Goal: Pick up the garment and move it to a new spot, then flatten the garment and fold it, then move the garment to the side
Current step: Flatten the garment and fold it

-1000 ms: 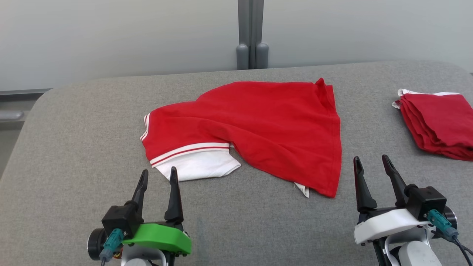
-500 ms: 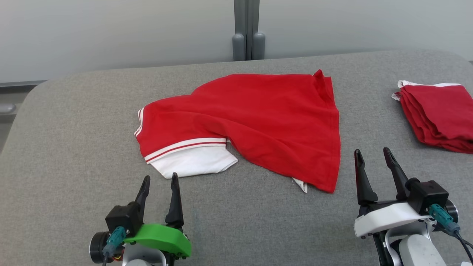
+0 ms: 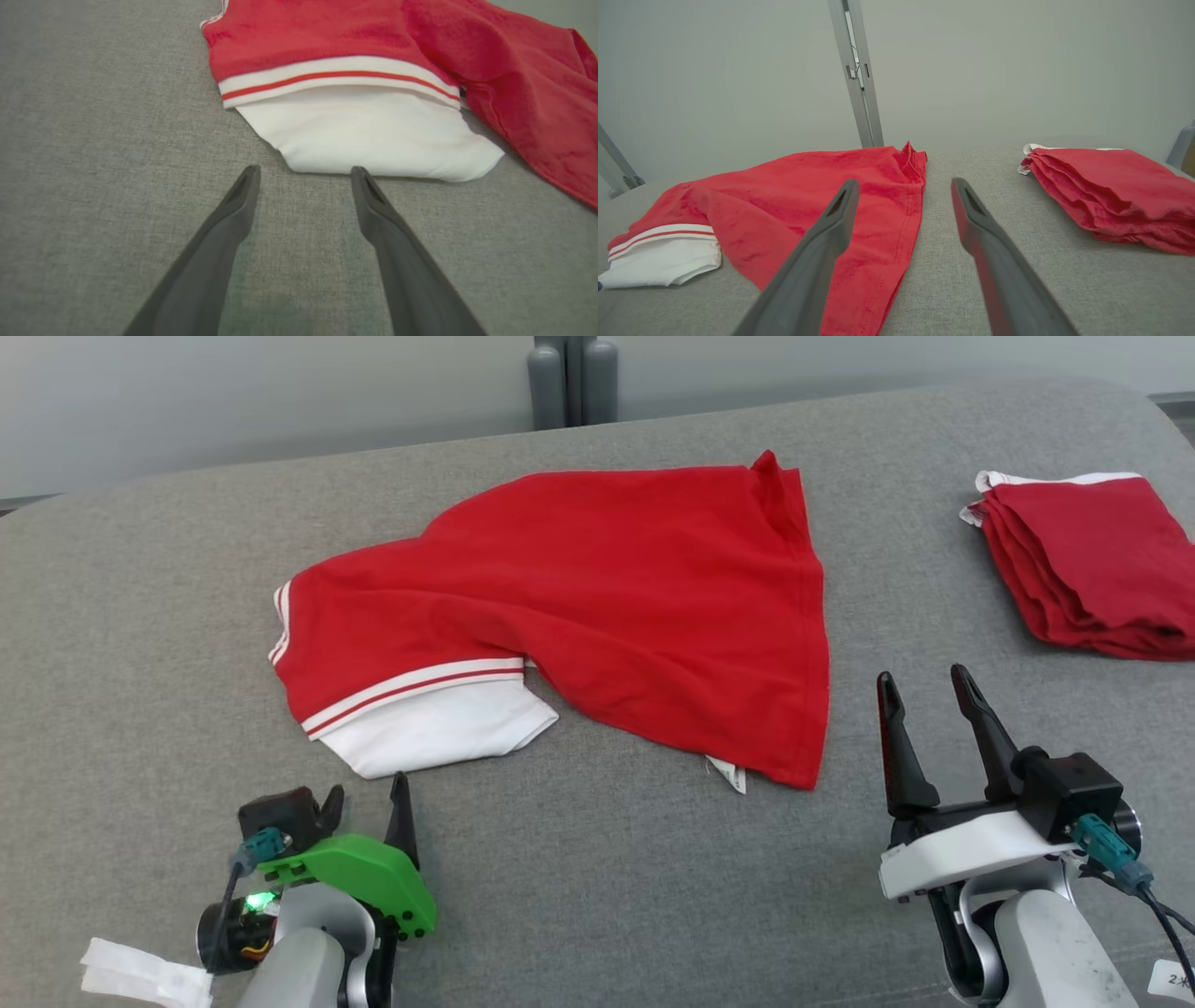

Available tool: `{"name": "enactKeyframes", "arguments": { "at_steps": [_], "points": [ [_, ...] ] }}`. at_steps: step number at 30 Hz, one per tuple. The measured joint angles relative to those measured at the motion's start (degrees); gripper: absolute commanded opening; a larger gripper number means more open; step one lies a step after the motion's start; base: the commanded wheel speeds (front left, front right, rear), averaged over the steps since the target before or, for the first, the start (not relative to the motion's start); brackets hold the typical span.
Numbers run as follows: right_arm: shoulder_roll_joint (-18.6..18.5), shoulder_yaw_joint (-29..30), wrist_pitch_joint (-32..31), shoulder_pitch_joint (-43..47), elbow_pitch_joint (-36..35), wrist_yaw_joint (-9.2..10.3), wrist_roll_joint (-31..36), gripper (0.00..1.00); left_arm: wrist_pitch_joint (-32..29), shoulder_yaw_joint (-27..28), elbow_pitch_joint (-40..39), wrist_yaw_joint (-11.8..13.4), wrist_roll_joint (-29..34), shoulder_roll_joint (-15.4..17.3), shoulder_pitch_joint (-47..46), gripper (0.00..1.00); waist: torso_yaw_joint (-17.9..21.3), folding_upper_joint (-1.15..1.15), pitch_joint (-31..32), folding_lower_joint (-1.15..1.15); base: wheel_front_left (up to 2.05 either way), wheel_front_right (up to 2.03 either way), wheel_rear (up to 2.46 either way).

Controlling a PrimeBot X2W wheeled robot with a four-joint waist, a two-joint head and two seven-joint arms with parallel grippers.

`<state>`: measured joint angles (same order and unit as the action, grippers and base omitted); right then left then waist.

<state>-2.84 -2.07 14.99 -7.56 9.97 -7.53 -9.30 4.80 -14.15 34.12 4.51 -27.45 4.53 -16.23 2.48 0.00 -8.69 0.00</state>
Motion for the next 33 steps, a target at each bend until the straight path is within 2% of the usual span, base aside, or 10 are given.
{"name": "enactKeyframes", "arguments": {
  "at_steps": [8,14,15,16,17,18,19,20,29,33],
  "points": [
    [0.0,0.6,0.0,-0.6,-0.1,0.00,-0.1,1.00,2.2,2.3,5.7,-1.1,-2.4,0.3,-3.8,1.00,3.1,0.00,-2.5,0.00,0.00,0.00,0.00],
    [0.0,0.9,0.0,-0.7,-0.1,0.00,-0.2,1.00,5.5,1.6,6.7,-3.3,-2.7,0.2,-5.2,0.98,4.3,0.00,-3.3,0.00,0.00,0.00,0.00],
    [0.0,1.0,0.0,-0.7,-0.1,0.00,-0.2,1.00,6.0,1.3,6.7,-3.7,-2.7,0.0,-5.3,0.83,4.3,0.00,-3.2,0.00,0.00,0.00,0.00],
    [0.0,1.0,0.0,-0.7,-0.1,0.00,-0.2,1.00,6.5,1.0,6.7,-4.1,-2.6,0.0,-5.4,0.45,4.2,0.00,-3.1,0.00,0.00,0.00,0.00],
    [0.0,1.0,0.0,-0.7,-0.1,0.00,-0.2,1.00,7.1,0.7,6.7,-4.3,-2.4,-0.1,-5.6,0.35,4.2,0.00,-2.9,0.00,0.00,0.00,0.00],
    [0.0,1.0,0.0,-0.7,-0.1,0.00,-0.2,1.00,7.7,0.5,6.5,-4.5,-2.1,-0.1,-5.6,0.13,4.1,0.00,-2.7,0.00,0.00,0.00,0.00],
    [0.0,1.1,0.0,-0.7,-0.1,0.00,-0.2,1.00,8.2,0.1,6.1,-4.7,-1.6,-0.1,-5.6,0.03,4.0,0.00,-2.6,0.00,0.00,0.00,0.00],
    [0.0,1.1,0.0,-0.6,-0.1,0.00,-0.2,1.00,8.6,0.0,5.5,-4.9,-1.4,-0.2,-5.6,0.00,3.9,0.00,-2.4,0.00,0.00,0.00,0.00],
    [0.0,1.5,0.0,1.2,0.2,0.00,-0.2,1.00,9.9,-3.1,-4.5,-5.5,2.0,-0.3,-2.9,0.00,1.5,0.00,-0.1,0.00,0.00,0.00,0.00],
    [0.0,1.5,0.0,1.9,0.4,0.00,-0.4,1.00,6.7,-5.1,-12.6,-5.3,2.8,0.5,0.6,0.00,0.1,0.00,1.2,0.00,0.00,0.00,0.00]
  ]
}}
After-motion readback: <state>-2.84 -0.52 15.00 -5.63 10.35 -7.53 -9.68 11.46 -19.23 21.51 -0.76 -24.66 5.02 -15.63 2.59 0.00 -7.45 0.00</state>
